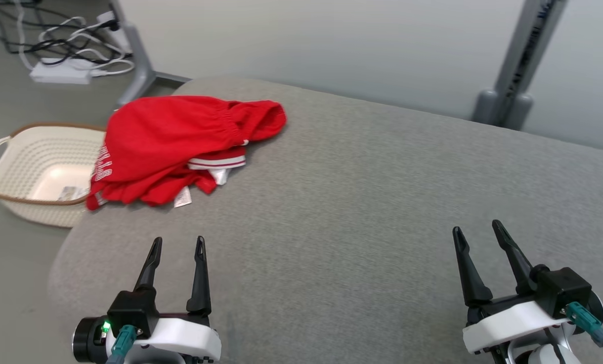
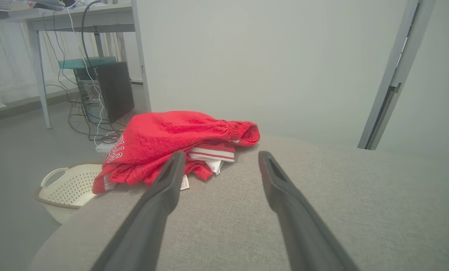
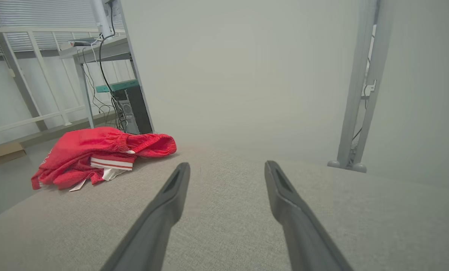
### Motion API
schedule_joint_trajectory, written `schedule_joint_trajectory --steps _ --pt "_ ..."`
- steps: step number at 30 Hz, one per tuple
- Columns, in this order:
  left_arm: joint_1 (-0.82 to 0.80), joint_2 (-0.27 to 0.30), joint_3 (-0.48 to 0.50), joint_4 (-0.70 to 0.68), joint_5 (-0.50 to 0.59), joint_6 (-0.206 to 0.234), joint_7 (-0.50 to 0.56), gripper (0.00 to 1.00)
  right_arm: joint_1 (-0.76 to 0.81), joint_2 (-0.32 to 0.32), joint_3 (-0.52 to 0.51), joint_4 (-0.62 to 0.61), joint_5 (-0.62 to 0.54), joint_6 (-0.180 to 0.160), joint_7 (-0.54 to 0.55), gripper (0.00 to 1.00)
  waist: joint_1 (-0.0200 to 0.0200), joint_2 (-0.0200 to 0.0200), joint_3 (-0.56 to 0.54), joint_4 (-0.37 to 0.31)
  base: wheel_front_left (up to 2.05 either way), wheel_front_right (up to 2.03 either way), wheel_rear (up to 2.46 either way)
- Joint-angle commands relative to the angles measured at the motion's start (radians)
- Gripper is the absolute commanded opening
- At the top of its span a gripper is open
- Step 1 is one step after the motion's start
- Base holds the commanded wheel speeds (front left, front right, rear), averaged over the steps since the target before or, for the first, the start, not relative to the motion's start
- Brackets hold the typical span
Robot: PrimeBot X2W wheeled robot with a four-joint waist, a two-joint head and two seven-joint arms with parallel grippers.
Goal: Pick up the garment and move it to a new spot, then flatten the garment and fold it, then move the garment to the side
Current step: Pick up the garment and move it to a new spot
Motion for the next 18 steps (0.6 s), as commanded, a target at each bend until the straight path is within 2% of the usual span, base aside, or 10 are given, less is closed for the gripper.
schedule_joint_trajectory --steps 1,6,18 --pt "0.009 0.004 0.002 -0.004 0.009 -0.004 -0.005 1.0 0.006 -0.007 -0.003 0.0 0.003 0.002 -0.006 1.0 0.0 0.0 -0.011 0.059 0.0 0.0 0.0" --pt "0.02 0.004 0.006 -0.011 0.011 -0.003 -0.004 1.0 0.01 -0.004 0.009 0.001 0.007 0.002 -0.006 1.0 0.0 0.0 -0.02 0.137 0.0 0.0 0.0" --pt "0.064 0.004 0.058 -0.081 -0.004 0.031 -0.004 1.0 -0.077 -0.024 0.109 0.048 0.034 0.002 -0.006 1.0 0.0 0.0 0.009 0.162 0.0 0.0 0.0"
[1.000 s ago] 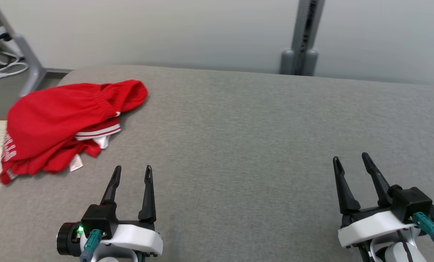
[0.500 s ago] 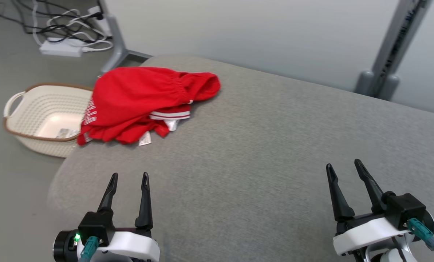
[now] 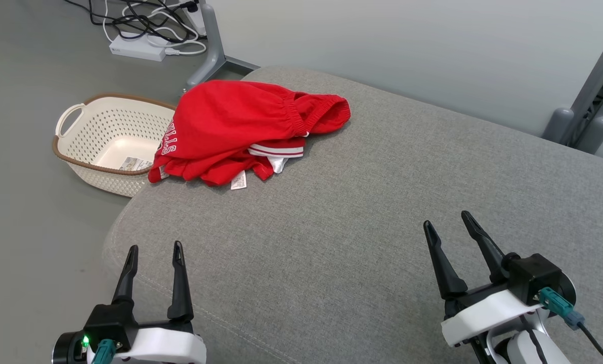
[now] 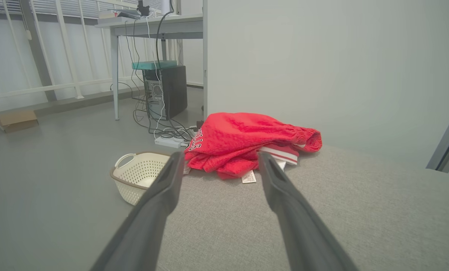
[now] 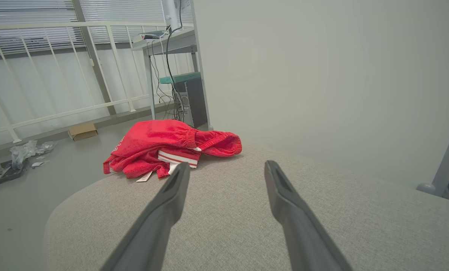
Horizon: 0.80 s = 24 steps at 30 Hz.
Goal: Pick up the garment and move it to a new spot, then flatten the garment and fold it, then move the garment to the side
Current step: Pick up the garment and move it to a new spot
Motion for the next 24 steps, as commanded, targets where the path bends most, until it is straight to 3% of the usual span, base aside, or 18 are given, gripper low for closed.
schedule_joint_trajectory --steps 1,16,24 --pt "0.008 0.004 0.006 -0.009 -0.002 0.005 -0.002 1.0 -0.012 -0.01 0.007 0.006 0.008 0.002 -0.006 1.0 -0.0001 -0.0001 0.0 0.0 0.0 0.0 0.0" --pt "-0.01 0.004 0.011 -0.002 -0.017 -0.002 -0.002 1.0 0.01 -0.019 -0.006 -0.003 0.006 0.002 -0.006 1.0 -0.0001 -0.0001 0.005 -0.008 0.0 0.0 0.0" --pt "-0.117 0.004 0.067 0.055 -0.022 -0.045 -0.002 1.0 0.017 -0.038 -0.051 -0.068 -0.045 0.002 0.009 1.0 -0.0001 -0.0001 0.108 -0.036 0.0 0.0 0.0"
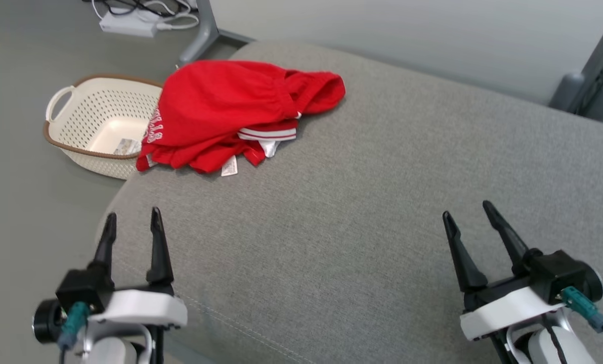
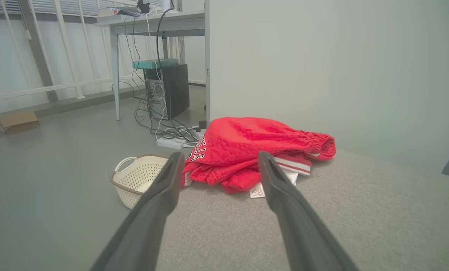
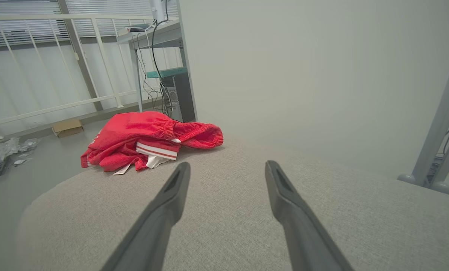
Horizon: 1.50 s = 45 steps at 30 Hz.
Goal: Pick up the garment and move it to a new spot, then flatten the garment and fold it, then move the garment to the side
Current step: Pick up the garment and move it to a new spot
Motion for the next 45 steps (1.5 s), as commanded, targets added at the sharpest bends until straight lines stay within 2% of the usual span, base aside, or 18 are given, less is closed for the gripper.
schedule_joint_trajectory --steps 1,6,8,12,13,18,24,28,45 --pt "-0.045 0.004 0.015 0.018 0.004 -0.019 -0.002 1.0 -0.012 -0.019 -0.008 -0.019 -0.005 0.002 0.008 1.0 0.0 0.0 0.059 -0.031 0.0 0.0 0.0" --pt "-0.196 0.067 0.067 0.13 -0.019 -0.079 0.004 1.0 -0.036 -0.049 0.002 -0.099 -0.02 0.002 0.047 1.0 0.0 0.0 0.157 -0.081 0.0 0.0 0.0" --pt "-0.272 0.096 0.079 0.183 -0.042 -0.106 0.045 1.0 -0.045 -0.062 -0.001 -0.125 -0.021 0.001 0.059 1.0 0.0 0.0 0.189 -0.099 0.0 0.0 0.0" --pt "-0.421 0.149 0.088 0.269 -0.088 -0.15 0.183 1.0 -0.059 -0.083 -0.002 -0.169 -0.019 0.002 0.075 1.0 0.0 0.0 0.242 -0.126 0.0 0.0 0.0" --pt "-0.494 0.175 0.083 0.315 -0.101 -0.169 0.264 1.0 -0.065 -0.093 0.001 -0.186 -0.021 0.002 0.084 1.0 0.0 0.0 0.267 -0.139 0.0 0.0 0.0" --pt "-0.656 0.21 0.076 0.417 -0.141 -0.195 0.43 1.0 -0.085 -0.115 0.01 -0.229 -0.026 0.002 0.101 1.0 0.0 0.0 0.326 -0.17 0.0 0.0 0.0" --pt "-0.8 0.238 0.081 0.52 -0.164 -0.183 0.553 1.0 -0.107 -0.137 0.017 -0.274 -0.031 0.002 0.115 1.0 0.0 0.0 0.386 -0.203 0.0 0.0 0.0" --pt "-0.848 0.247 0.086 0.561 -0.174 -0.17 0.589 1.0 -0.118 -0.141 0.023 -0.291 -0.035 0.002 0.12 1.0 0.0 0.0 0.404 -0.212 0.0 0.0 0.0" --pt "-1.012 0.243 0.072 0.765 -0.19 -0.124 0.666 1.0 -0.137 -0.16 0.035 -0.32 -0.037 0.002 0.125 1.0 0.0 0.0 0.455 -0.232 0.0 0.0 0.0"
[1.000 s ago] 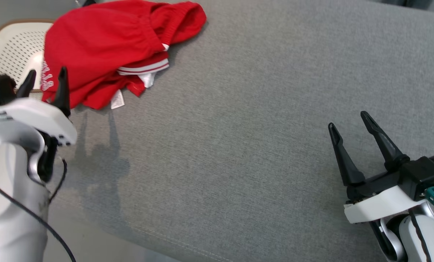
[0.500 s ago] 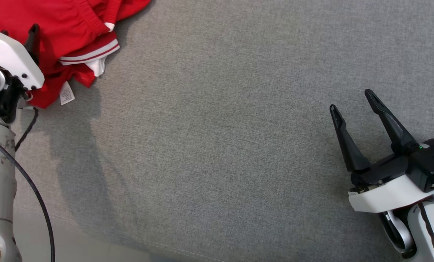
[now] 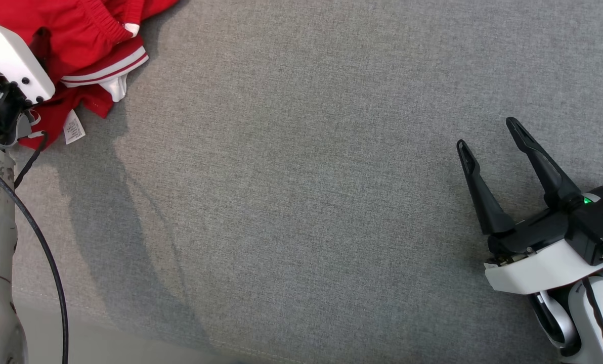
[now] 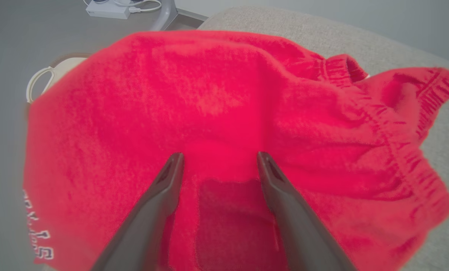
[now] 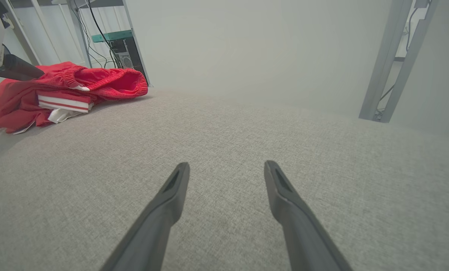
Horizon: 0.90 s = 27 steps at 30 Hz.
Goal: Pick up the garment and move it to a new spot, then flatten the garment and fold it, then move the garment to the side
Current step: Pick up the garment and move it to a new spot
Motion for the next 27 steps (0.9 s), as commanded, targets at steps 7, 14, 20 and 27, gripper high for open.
schedule_joint_trajectory --steps 7,14,20,27 --pt "-0.04 0.007 -0.006 0.052 -0.011 0.001 0.01 0.0 -0.009 -0.005 -0.008 -0.001 -0.006 0.002 -0.006 1.0 0.0 0.0 0.005 -0.002 0.0 0.0 0.0" --pt "-0.053 0.008 -0.014 0.082 -0.019 -0.018 -0.012 0.0 -0.007 -0.002 -0.01 0.01 -0.006 0.002 -0.008 1.0 0.0 0.0 -0.006 0.007 0.0 0.0 0.0" --pt "-0.048 0.001 -0.001 0.087 -0.035 -0.023 -0.092 0.0 -0.003 0.006 -0.001 0.028 -0.003 0.002 -0.013 1.0 0.0 0.0 -0.043 0.013 0.0 0.0 0.0" --pt "-0.018 0.004 0.002 0.094 -0.041 -0.042 -0.185 0.0 0.01 0.02 0.01 0.062 0.005 0.002 -0.029 1.0 0.0 0.0 -0.103 0.013 0.0 0.0 0.0"
